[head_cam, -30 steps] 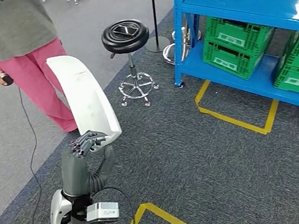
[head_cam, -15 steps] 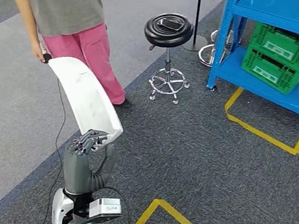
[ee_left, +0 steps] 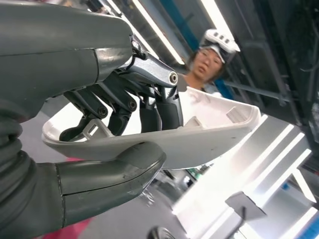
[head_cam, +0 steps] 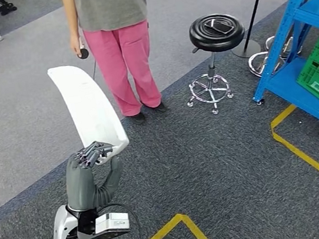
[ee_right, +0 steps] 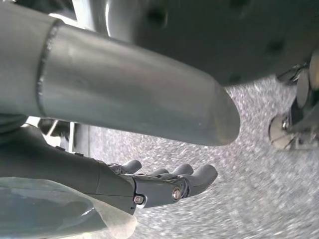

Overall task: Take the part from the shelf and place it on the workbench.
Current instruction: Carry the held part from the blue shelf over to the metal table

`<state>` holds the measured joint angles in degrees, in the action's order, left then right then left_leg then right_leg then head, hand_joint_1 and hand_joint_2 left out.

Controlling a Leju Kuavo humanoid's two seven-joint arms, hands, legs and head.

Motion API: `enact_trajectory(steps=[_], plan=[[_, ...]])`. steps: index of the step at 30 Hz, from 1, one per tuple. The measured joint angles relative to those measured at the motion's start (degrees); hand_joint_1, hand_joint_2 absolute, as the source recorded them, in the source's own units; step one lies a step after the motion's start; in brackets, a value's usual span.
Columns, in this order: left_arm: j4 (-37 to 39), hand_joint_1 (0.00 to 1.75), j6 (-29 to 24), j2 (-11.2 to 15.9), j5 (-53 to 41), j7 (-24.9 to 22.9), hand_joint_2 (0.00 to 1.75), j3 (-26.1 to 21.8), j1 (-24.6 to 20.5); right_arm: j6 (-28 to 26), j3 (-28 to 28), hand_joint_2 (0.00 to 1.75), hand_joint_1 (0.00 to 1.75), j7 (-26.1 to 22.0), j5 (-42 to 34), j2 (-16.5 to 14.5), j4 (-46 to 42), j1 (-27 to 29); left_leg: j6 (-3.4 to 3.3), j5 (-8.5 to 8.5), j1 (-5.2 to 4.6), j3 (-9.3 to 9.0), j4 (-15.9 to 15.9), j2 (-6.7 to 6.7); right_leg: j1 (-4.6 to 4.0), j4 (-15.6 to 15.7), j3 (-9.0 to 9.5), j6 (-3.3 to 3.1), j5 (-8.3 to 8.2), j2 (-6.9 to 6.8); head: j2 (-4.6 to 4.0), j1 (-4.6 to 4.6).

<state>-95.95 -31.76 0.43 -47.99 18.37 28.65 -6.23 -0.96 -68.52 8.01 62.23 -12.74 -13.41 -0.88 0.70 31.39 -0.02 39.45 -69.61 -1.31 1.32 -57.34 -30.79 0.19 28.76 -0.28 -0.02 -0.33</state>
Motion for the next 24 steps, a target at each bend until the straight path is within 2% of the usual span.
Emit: enact_trajectory(steps=[1,2,3,4,6,7,8,9,10,11,12,13,14,15,16,17,18,19,21,22,23,24], plan=[[0.0,1.75,0.0,0.0,0.0,-0.1,1.75,0.0,0.1,-0.4,0.0,0.00,0.00,-0.1,0.1,0.0,0.0,0.0,0.21,1.11,0.18,1.65,-3.3,0.50,-0.06,0.0,0.09,-0.05,0.13,-0.86,0.00,0.02],[0.0,1.75,0.0,0.1,0.0,-0.1,1.75,0.0,0.2,-0.8,0.0,0.00,0.00,-0.3,0.2,0.0,-0.1,0.0,0.34,1.26,0.35,2.52,-5.0,0.72,-0.09,0.0,0.19,-0.04,0.28,-1.68,0.00,0.00],[0.0,1.75,0.0,0.1,-0.1,-0.2,1.75,0.0,0.3,-1.3,0.0,0.00,0.00,-0.4,0.3,0.0,-0.2,0.0,0.41,0.23,0.47,2.23,-4.3,0.89,-0.11,0.0,0.36,0.04,0.43,-2.47,0.00,-0.01],[0.0,1.75,0.0,0.2,-0.2,-0.2,1.75,0.0,0.3,-1.8,0.0,0.00,0.00,-0.7,0.5,0.0,-0.3,0.0,0.38,-1.68,0.54,0.80,-1.5,1.24,-0.11,0.0,0.62,0.15,0.62,-3.20,0.00,-0.01],[0.0,1.75,0.1,0.2,-0.4,-0.3,1.75,0.0,0.3,-2.6,0.0,0.00,0.00,-1.2,0.7,0.0,-0.4,-0.1,0.04,-5.02,0.22,-3.29,6.5,3.50,-0.25,0.0,1.20,0.56,1.07,-4.41,0.00,-0.01],[0.0,1.75,0.1,0.3,-0.5,-0.4,1.75,0.0,0.3,-2.9,0.0,0.00,0.00,-1.5,0.9,-0.1,-0.4,-0.1,-0.29,-5.70,-0.06,-4.61,9.2,4.56,-0.39,0.0,1.38,0.84,1.28,-4.96,0.00,0.00],[0.0,1.75,0.1,0.3,-0.6,-0.5,1.75,0.0,0.3,-3.3,0.0,0.00,0.00,-1.7,1.1,-0.1,-0.5,-0.1,-0.64,-5.74,-0.37,-5.21,10.6,5.21,-0.52,0.0,1.51,1.15,1.44,-5.52,0.00,0.03],[0.0,1.75,0.2,0.3,-0.7,-0.6,1.75,-0.1,0.3,-3.5,0.0,0.00,0.00,-1.8,1.3,-0.1,-0.5,-0.1,-1.00,-5.50,-0.65,-5.19,10.8,5.07,-0.61,0.1,1.62,1.48,1.54,-6.12,0.00,0.06],[0.0,1.75,0.2,0.3,-0.7,-0.7,1.75,-0.1,0.4,-3.8,0.0,0.00,0.00,-2.0,1.5,-0.1,-0.5,-0.2,-1.45,-5.61,-0.65,-5.09,11.0,4.38,-0.59,0.2,1.82,1.83,1.66,-6.74,0.00,0.08],[-0.1,1.75,0.3,0.3,-0.7,-0.8,1.75,-0.1,0.5,-4.0,0.0,0.00,0.00,-2.1,1.6,-0.2,-0.5,-0.3,-1.82,-5.72,-0.59,-5.16,11.3,3.69,-0.50,0.2,1.89,2.16,1.97,-6.42,0.00,0.16],[-0.1,1.75,0.3,0.3,-0.7,-0.9,1.75,-0.1,0.5,-4.2,0.0,0.00,0.00,-2.2,1.7,-0.2,-0.6,-0.4,-2.21,-5.85,-0.45,-5.28,11.6,3.07,-0.38,-0.6,1.63,2.41,2.64,-5.29,0.00,0.24],[-0.1,1.75,0.4,0.2,-0.7,-0.9,1.75,-0.1,0.5,-4.4,0.0,0.00,0.00,-2.4,1.9,-0.2,-0.6,-0.4,-2.56,-5.98,-0.29,-5.42,11.8,2.45,-0.27,-2.7,0.63,2.58,3.93,-3.63,0.00,0.39],[-0.1,1.75,0.4,0.1,-0.8,-0.9,1.75,-0.1,0.6,-4.6,0.0,0.00,0.00,-2.5,2.0,-0.2,-0.6,-0.3,-2.80,-6.02,-0.20,-5.49,11.9,1.87,-0.20,-6.2,-1.15,2.62,5.61,-1.71,0.00,0.56],[-0.1,1.75,0.5,0.1,-0.8,-0.9,1.75,-0.1,0.6,-4.8,0.0,0.00,0.00,-2.6,2.2,-0.2,-0.7,-0.2,-2.97,-6.00,-0.21,-5.48,11.9,1.23,-0.19,-10.3,-3.34,2.62,7.26,-0.56,0.00,0.66],[-0.1,1.75,0.5,0.0,-0.7,-0.9,1.75,-0.1,0.7,-5.0,0.0,0.00,0.00,-2.7,2.4,-0.2,-0.7,-0.1,-3.05,-5.98,-0.27,-5.49,11.9,0.49,-0.22,-14.2,-5.58,2.64,8.42,-0.03,0.00,0.73],[-0.1,1.75,0.6,0.0,-0.7,-0.9,1.75,-0.1,0.8,-5.2,0.0,0.00,0.00,-2.9,2.5,-0.3,-0.8,0.0,-3.08,-5.96,-0.33,-5.53,11.9,-0.24,-0.25,-16.5,-7.16,2.64,8.61,0.14,0.00,0.72],[-0.1,1.75,0.7,0.0,-0.6,-0.8,1.75,-0.1,0.9,-5.4,0.0,0.00,0.00,-3.0,2.6,-0.3,-1.0,0.2,-3.07,-5.94,-0.36,-5.60,11.9,-1.09,-0.26,-16.4,-7.64,2.58,7.44,0.25,0.00,0.72],[0.0,1.75,0.8,-0.1,-0.5,-0.8,1.75,0.0,0.9,-5.5,0.0,0.00,0.00,-3.0,2.6,-0.4,-1.2,0.4,-3.02,-5.90,-0.36,-5.70,11.8,-1.95,-0.24,-14.1,-7.08,2.49,5.37,0.52,0.00,0.72],[0.0,1.75,0.9,-0.3,-0.1,-0.7,1.75,0.0,0.9,-5.7,-0.1,0.00,0.00,-2.5,2.6,-0.9,-2.1,0.9,-2.69,-5.67,-0.34,-5.78,11.5,-3.56,-0.08,-6.1,-4.10,2.25,0.89,2.66,0.00,0.77],[0.1,1.75,0.9,-0.5,0.0,-0.6,1.75,0.0,0.9,-5.5,-0.2,0.00,0.00,-1.9,2.5,-1.2,-2.7,1.0,-2.42,-5.55,-0.33,-5.64,11.3,-4.25,0.02,-3.2,-2.74,2.14,-0.09,3.81,0.00,0.77],[0.2,1.75,0.9,-0.7,0.1,-0.6,1.75,0.0,0.9,-5.2,-0.3,0.00,0.00,-1.0,2.5,-1.5,-3.4,1.2,-2.10,-5.50,-0.28,-5.44,11.1,-4.86,0.03,-1.4,-1.86,2.01,-0.38,4.66,0.00,0.80],[0.2,1.75,0.9,-0.8,0.1,-0.5,1.75,0.0,0.9,-4.8,-0.5,0.00,0.00,-0.1,2.5,-1.9,-4.0,1.3,-1.76,-5.54,-0.20,-5.23,11.1,-5.43,-0.05,-1.0,-1.50,1.83,-0.11,4.81,0.00,0.79]])
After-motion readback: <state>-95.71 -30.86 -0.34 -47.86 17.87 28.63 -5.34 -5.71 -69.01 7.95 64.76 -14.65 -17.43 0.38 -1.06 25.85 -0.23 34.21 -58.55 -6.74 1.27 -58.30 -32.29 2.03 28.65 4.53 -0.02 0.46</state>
